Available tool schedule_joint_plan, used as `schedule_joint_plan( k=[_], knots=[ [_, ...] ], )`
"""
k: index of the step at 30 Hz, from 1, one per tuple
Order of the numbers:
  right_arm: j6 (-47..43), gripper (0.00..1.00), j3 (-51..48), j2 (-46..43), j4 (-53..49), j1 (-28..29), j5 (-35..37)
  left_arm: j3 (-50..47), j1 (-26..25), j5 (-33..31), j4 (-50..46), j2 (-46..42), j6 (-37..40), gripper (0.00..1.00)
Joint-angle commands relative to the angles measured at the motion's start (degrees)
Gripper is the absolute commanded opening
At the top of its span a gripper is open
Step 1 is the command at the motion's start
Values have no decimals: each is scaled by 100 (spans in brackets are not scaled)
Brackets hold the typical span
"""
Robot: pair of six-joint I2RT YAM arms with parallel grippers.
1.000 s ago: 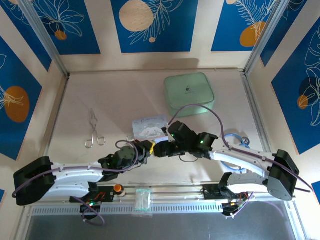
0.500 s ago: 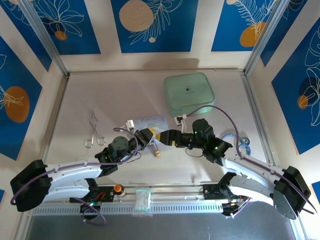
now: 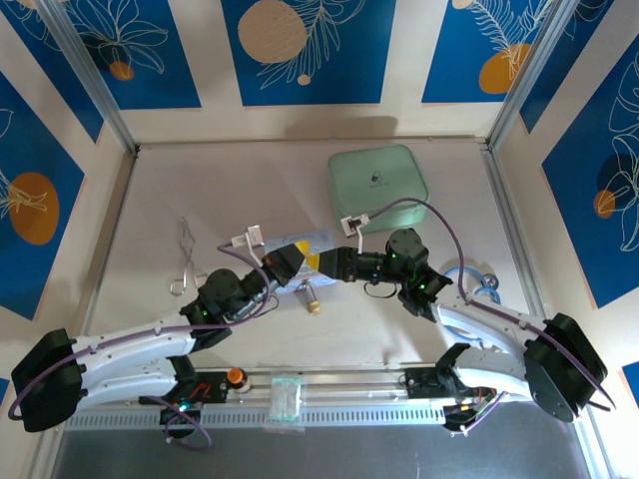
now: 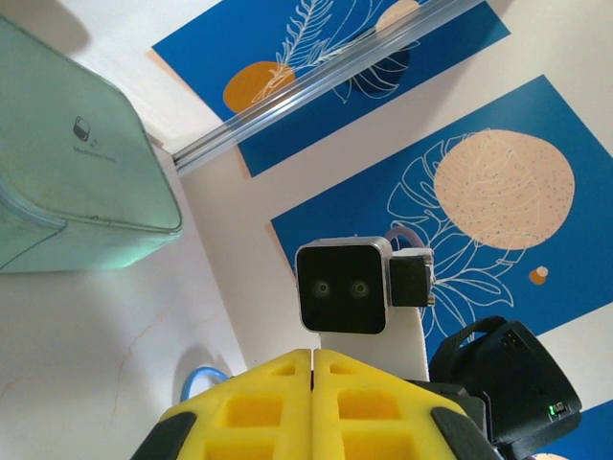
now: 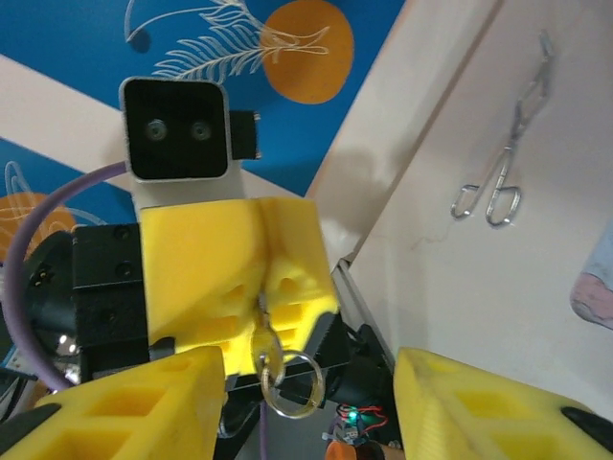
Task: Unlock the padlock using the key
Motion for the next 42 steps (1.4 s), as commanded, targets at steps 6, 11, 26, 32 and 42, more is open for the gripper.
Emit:
schedule_joint_plan(
  k=[6, 11, 26, 32, 42],
  knots=[
    [273, 32, 129, 290, 996, 7, -279, 79, 42, 94, 293, -123, 147, 0],
    [284, 28, 138, 281, 1013, -6, -208, 60, 39, 50, 289, -113, 75, 0],
    [363, 7, -140, 245, 1112, 12, -76, -92, 110, -73, 515, 45, -310, 0],
    [355, 0, -264, 135, 1037, -32, -15, -171, 145, -160, 530, 47, -416, 0],
    [-76, 0, -88, -100, -154, -186, -164, 73, 215, -383, -1416, -526, -184, 78]
  ],
)
